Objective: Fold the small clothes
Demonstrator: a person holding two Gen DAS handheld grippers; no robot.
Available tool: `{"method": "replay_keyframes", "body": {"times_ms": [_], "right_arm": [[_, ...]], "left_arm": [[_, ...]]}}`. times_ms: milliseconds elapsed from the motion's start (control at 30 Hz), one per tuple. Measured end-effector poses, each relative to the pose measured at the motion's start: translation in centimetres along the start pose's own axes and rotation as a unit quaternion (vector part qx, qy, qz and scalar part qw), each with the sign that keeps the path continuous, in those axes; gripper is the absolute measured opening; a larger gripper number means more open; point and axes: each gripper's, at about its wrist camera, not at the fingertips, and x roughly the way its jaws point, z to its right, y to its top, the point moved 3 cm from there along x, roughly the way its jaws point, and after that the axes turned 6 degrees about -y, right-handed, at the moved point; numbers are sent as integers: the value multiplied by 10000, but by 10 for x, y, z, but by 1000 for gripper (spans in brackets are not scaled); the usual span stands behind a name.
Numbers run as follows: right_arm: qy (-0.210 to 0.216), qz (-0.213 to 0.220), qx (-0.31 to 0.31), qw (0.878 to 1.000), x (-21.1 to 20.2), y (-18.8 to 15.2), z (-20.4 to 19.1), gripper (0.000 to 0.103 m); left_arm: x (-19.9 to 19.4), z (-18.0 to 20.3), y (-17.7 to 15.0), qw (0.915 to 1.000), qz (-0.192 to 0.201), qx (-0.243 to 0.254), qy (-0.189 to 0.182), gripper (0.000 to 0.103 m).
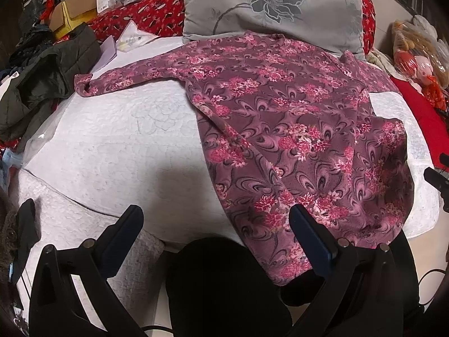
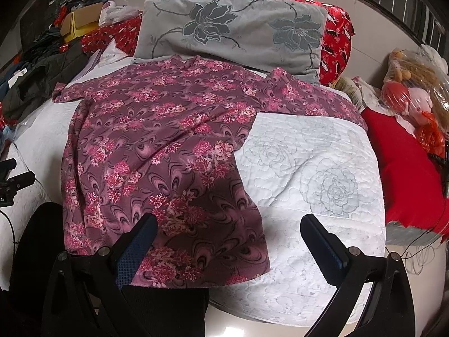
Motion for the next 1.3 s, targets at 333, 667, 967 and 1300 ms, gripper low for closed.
{"method": "replay_keyframes", "body": {"times_ms": [333, 667, 967, 1300], "right_arm": [[45, -37, -20, 10000, 5, 1, -2, 101], [69, -50, -37, 10000, 9, 2, -3, 101], [98, -156, 97, 9998, 20, 2, 3, 101], [86, -507, 461, 9976, 48, -6, 27, 101]], "left_arm": [[1, 1, 0, 10000, -2, -6, -3, 103], [3, 8, 2, 10000, 23, -26, -70, 103], [8, 5, 4, 9999, -74, -59, -74, 103], [32, -11, 15, 9987, -463, -204, 48, 103]]}}
